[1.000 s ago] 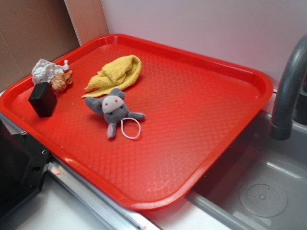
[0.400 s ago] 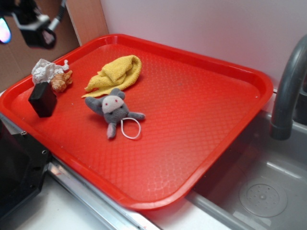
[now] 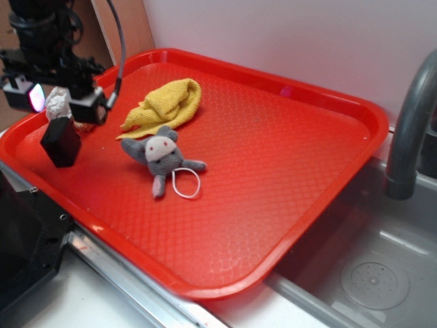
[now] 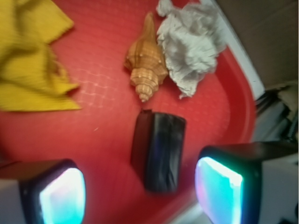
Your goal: Grab the black box.
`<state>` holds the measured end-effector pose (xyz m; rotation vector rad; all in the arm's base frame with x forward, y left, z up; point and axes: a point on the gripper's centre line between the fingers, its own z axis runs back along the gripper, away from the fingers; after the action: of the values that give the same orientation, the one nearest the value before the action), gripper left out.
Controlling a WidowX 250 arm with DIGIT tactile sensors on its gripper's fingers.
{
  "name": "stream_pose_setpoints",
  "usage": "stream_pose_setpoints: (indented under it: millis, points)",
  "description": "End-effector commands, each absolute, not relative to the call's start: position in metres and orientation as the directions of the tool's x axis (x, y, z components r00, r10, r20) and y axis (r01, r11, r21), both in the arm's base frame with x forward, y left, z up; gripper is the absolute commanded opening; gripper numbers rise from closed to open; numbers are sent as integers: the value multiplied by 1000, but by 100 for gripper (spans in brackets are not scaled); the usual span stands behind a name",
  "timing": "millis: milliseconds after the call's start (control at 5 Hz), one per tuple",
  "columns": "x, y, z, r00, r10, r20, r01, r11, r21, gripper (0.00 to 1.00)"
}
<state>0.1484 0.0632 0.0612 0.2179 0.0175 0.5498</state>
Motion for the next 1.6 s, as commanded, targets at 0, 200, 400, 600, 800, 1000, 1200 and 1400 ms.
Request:
stream_pose_setpoints:
  millis: [0, 200, 400, 600, 800, 1000, 1200, 1400]
  points:
    - [144, 69, 42, 878, 479, -10, -455, 841, 293, 100]
    - [141, 72, 52, 885, 466, 6, -449, 850, 276, 100]
    - [138, 70, 82, 884, 458, 92, -465, 849, 251, 100]
    - [126, 62, 112, 860, 463, 215, -503, 843, 192, 100]
    - [115, 64, 110, 843, 457, 283, -501, 859, 107, 100]
    - [110, 74, 91, 829, 451, 332, -491, 870, 44, 100]
    - [112, 86, 75, 836, 452, 309, -478, 878, 9, 100]
    - [118, 95, 65, 844, 460, 277, -478, 878, -2, 100]
